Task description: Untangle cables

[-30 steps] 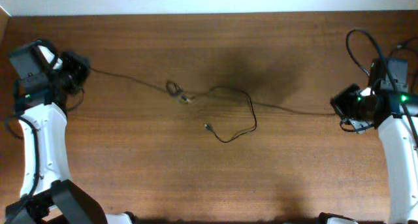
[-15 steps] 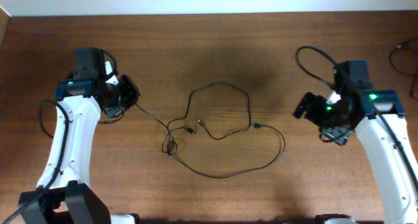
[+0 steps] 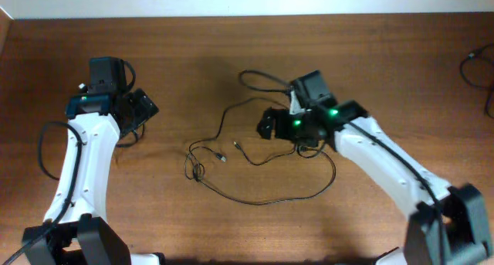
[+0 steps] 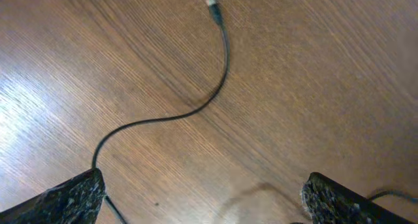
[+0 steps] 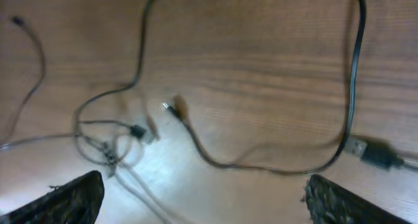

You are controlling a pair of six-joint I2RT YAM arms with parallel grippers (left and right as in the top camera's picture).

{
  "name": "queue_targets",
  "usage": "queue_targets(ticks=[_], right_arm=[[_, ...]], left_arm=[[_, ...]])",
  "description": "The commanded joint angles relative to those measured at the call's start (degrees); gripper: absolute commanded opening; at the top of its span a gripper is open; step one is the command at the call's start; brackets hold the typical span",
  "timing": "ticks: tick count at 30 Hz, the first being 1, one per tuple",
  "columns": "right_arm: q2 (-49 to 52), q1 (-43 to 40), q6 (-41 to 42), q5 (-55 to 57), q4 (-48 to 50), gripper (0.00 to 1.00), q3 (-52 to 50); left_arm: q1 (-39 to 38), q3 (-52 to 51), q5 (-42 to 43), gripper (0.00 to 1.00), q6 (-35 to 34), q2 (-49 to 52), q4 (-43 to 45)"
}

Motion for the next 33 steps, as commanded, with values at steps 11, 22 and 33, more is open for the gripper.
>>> queue_targets(ticks=[11,22,33], right_arm=[[6.01,2.64,-12.04,-13.57,13.86,1.0,-0.2],[9.35,21.29,-11.98,-5.35,21.0,0.62,-0.2],[17.9,24.9,-20.63,2.84,34.97,0.49,-0.2]], left_arm=[[1.6,-8.11,12.04,0.99,-3.06,-0.68,0.17],[18.23,-8.04,16.13,0.99,-5.22,-0.76,2.67],[18.23,-8.04,16.15,0.99,-5.22,-0.76,1.03]])
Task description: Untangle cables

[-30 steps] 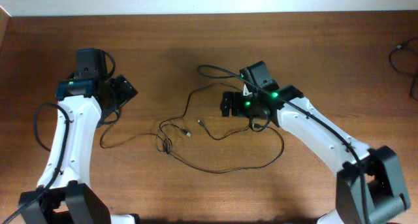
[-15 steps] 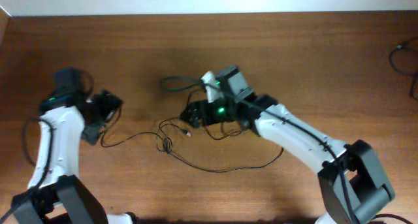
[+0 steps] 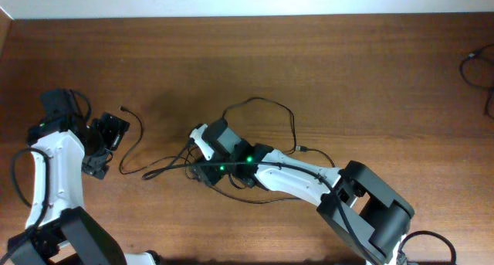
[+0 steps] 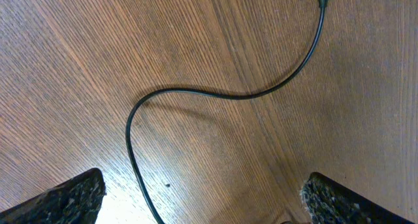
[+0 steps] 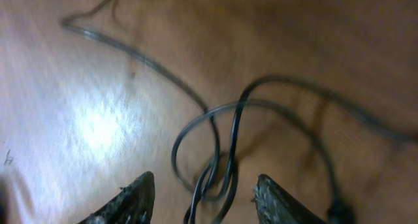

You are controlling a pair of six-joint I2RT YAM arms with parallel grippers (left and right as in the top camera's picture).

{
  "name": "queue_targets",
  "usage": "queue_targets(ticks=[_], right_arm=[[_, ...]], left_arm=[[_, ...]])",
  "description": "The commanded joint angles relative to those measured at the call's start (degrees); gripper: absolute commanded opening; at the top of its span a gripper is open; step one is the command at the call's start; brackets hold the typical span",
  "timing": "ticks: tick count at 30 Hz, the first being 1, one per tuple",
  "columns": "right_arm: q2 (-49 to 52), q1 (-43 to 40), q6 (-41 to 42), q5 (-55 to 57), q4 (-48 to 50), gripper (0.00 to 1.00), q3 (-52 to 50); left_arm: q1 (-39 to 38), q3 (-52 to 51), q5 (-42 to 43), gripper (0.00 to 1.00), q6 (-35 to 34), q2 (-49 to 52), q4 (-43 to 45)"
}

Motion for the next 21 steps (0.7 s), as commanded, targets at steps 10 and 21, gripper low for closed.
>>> queue_targets(ticks=[10,21], right_arm=[[4.5,0.24,-1.05,3.28,4.33,0.41,0.2],[5.79,0.35,2.45,2.86,9.01,0.36,0.22]], left_arm=[[0.2,0.04,0.2,0.99,-0.35,-0.7,-0.13],[0.2,0.04,1.31,0.99,-0.35,-0.7,-0.17]])
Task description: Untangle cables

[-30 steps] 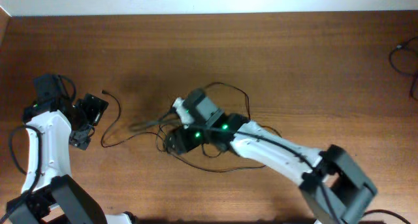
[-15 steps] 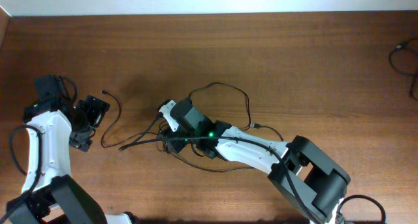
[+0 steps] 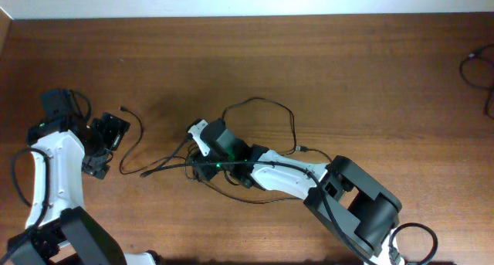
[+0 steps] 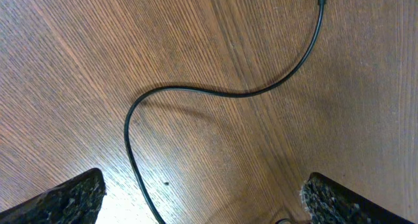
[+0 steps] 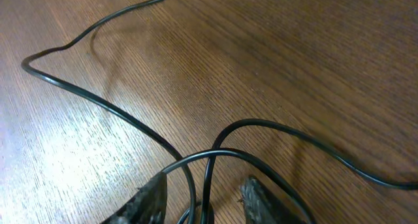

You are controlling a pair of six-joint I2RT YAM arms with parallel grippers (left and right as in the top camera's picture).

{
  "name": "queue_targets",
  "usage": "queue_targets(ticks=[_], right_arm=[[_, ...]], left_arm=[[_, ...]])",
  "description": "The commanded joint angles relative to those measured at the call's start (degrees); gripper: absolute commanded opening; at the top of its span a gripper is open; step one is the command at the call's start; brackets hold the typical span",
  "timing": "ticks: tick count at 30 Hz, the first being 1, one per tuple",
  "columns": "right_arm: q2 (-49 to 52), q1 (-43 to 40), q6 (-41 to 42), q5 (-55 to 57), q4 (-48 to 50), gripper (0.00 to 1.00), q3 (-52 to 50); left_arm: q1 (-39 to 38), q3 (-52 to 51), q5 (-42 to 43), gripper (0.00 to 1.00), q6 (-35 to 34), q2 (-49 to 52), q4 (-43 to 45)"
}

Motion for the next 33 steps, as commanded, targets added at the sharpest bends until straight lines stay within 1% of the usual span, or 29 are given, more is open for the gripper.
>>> queue_targets(ticks=[1,3,4,5,6,7,9,10,12,13,14,17,19,20,22,25,27,29,30,32,33], right_arm=[[2.03,0.35,0.83,0.09,0.66,0.34,0.22],[2.69,0.28,0.83,0.13,0.7,0.27,0.22],[2.69,0.24,0.85,0.07,0.87,0.22,0.24],[2.56,0.22,0.81,0.04,0.76,0.15,0.57],[2.51,0.22,0.81,0.04,0.48,0.04,0.94],[2.12,-0.09,0.81,0.04,-0.81,0.04,1.57],[-1.4,-2.43,0.79,0.04,-7.17,0.04,3.89],[-3.34,-3.56,0.81,0.02,-10.47,0.04,5.05],[-7.74,-5.77,0.83,0.02,-17.33,0.04,7.02],[-10.97,-7.15,2.6,-0.04,-21.64,0.04,7.93],[-14.73,-8.57,6.54,-0.24,-25.79,0.04,8.74],[-19.78,-10.69,12.13,-0.39,-30.91,0.04,8.74],[-21.75,-12.0,15.96,-0.46,-33.14,0.04,8.74],[-21.92,-12.52,17.31,-1.14,-33.48,0.04,8.74],[-21.9,-13.68,19.58,-4.39,-33.86,0.04,8.72],[-21.92,-15.17,21.33,-4.74,-35.91,0.04,8.74],[-21.9,-15.58,21.4,-4.72,-37.05,0.04,8.72],[-21.92,-15.56,21.42,-5.29,-37.7,0.04,8.74],[-21.92,-15.58,21.42,-5.81,-37.79,0.04,8.74],[-21.92,-15.56,21.44,-5.81,-37.79,0.04,8.74],[-21.92,-15.58,21.42,-5.79,-37.81,0.04,8.74]], left_arm=[[0.2,0.04,0.83,0.99,-0.35,-0.7,-0.11],[0.2,0.04,0.85,0.99,-0.35,-0.7,-0.48],[0.2,0.04,0.87,0.99,-0.35,-0.7,-0.66],[0.2,0.04,1.29,0.99,-0.33,-0.7,-0.94],[0.2,0.04,2.29,0.99,-0.33,-0.7,-1.2],[0.2,0.04,3.56,0.99,0.22,-0.7,-1.44],[0.11,0.04,8.48,0.99,7.28,-0.7,-1.36],[0.07,0.04,11.17,0.99,9.7,-0.7,-1.36],[-0.02,0.04,19.04,0.99,14.58,-0.7,-1.33],[-0.55,0.04,24.72,0.99,18.75,-0.7,-1.33],[-1.22,0.04,28.24,1.0,21.27,-0.7,-1.31],[-5.42,0.02,39.3,0.96,30.4,-0.7,-0.22],[-10.08,-0.02,48.19,0.96,39.71,-0.7,1.79],[-12.37,-0.02,51.21,0.96,42.49,-0.7,2.73],[-17.11,-0.02,53.72,0.96,45.72,-0.7,4.7],[-23.37,-0.02,53.68,0.99,45.83,-0.7,7.8],[-26.53,-0.02,53.2,0.92,45.55,-0.7,9.33],[-28.68,-0.02,44.98,0.89,38.64,-0.7,9.84],[-29.64,-0.02,38.36,0.88,33.29,-0.7,9.81],[-30.91,-0.02,32.06,0.85,27.36,-0.7,9.9],[-31.65,-0.02,29.44,0.8,25.07,-0.7,9.9]])
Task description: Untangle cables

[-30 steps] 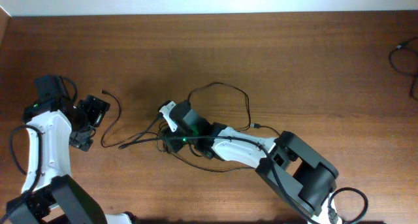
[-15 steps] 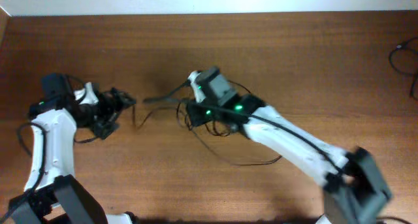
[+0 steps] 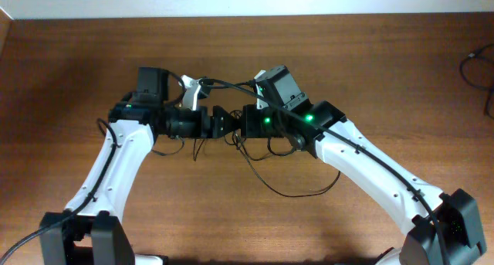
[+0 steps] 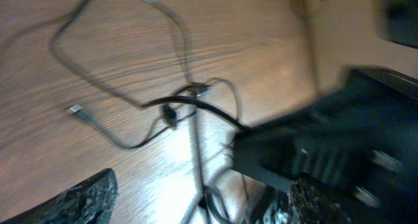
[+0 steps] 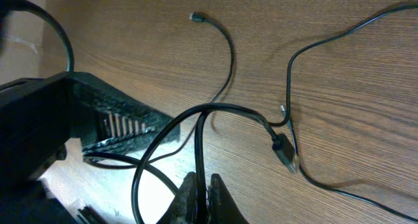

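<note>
Thin black cables [image 3: 293, 189] lie looped on the wooden table between both arms. My right gripper [image 5: 199, 196] is shut on one black cable [image 5: 198, 145] that rises from its fingers into a loop. A USB plug [image 5: 285, 152] and a small connector [image 5: 194, 16] lie beyond it. My left gripper [image 4: 199, 201] stands open, its fingers [image 4: 78, 201] wide apart with a cable strand [image 4: 196, 152] running between them; this view is blurred. In the overhead view the left gripper [image 3: 220, 124] and the right gripper [image 3: 241, 126] face each other almost tip to tip.
The right gripper's dark body [image 4: 326, 145] fills the right of the left wrist view, very close. The left gripper's housing [image 5: 85, 119] crowds the left of the right wrist view. Another dark cable [image 3: 478, 68] lies at the table's far right edge.
My left gripper has moved from the table's far left to the middle, facing the right gripper. The right gripper, then low over the tangle, is now shut on a black cable farther back and right.
At first both grippers were open, the left at the back left, the right over the cables at mid-table. Then the left sat at the far left over one strand while the right reached into the tangle. Now they meet mid-table, the right holding a cable.
</note>
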You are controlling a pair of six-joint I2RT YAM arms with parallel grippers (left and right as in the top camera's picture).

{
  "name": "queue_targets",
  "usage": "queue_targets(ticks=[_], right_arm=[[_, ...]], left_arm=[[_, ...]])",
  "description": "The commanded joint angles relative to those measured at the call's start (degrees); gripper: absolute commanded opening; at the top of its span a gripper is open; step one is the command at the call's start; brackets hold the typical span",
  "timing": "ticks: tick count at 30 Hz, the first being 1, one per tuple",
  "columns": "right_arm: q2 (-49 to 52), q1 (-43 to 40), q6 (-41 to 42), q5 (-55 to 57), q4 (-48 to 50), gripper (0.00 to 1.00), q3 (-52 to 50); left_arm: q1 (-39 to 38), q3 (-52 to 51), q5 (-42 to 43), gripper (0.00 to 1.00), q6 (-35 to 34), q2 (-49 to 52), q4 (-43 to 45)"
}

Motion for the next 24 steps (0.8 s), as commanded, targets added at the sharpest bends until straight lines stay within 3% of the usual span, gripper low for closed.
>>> queue_targets(ticks=[1,4,6,10,12,21,22,23,24], right_arm=[[-0.13,-0.15,0.46,-0.94,0.0,0.04,0.48],[-1.09,-0.26,0.46,-0.92,0.0,0.04,0.48],[-2.27,-0.79,0.44,-0.92,0.0,0.04,0.48],[-6.99,-3.78,0.39,-0.9,-0.02,0.04,0.48],[-10.8,-7.13,0.39,-0.92,-0.02,0.04,0.48],[-20.06,-16.48,-0.85,-0.9,-1.18,0.04,0.48],[-19.91,-16.48,-0.85,-0.52,-1.84,0.04,0.44],[-19.3,-16.44,-0.74,1.68,-3.3,0.04,0.42],[-18.49,-16.44,1.2,4.22,-4.74,0.04,0.42]], left_arm=[[-2.21,-0.04,-14.6,0.71,-12.66,-0.68,0.15],[-3.17,-0.35,-21.84,0.57,-19.37,-0.68,0.17],[-3.67,-0.81,-23.32,0.49,-19.45,-0.68,0.17],[-4.24,-2.95,-29.4,0.18,-19.47,-0.66,0.15],[-4.24,-4.39,-32.35,0.11,-19.5,-0.63,0.17],[-4.24,-6.6,-38.99,0.08,-24.41,-0.63,0.61],[-4.24,-6.6,-38.38,0.15,-26.62,-0.63,0.83],[-4.24,-6.6,-33.92,0.34,-27.8,-0.63,2.23],[-4.24,-6.6,-25.88,0.42,-26.84,-0.63,5.25]])
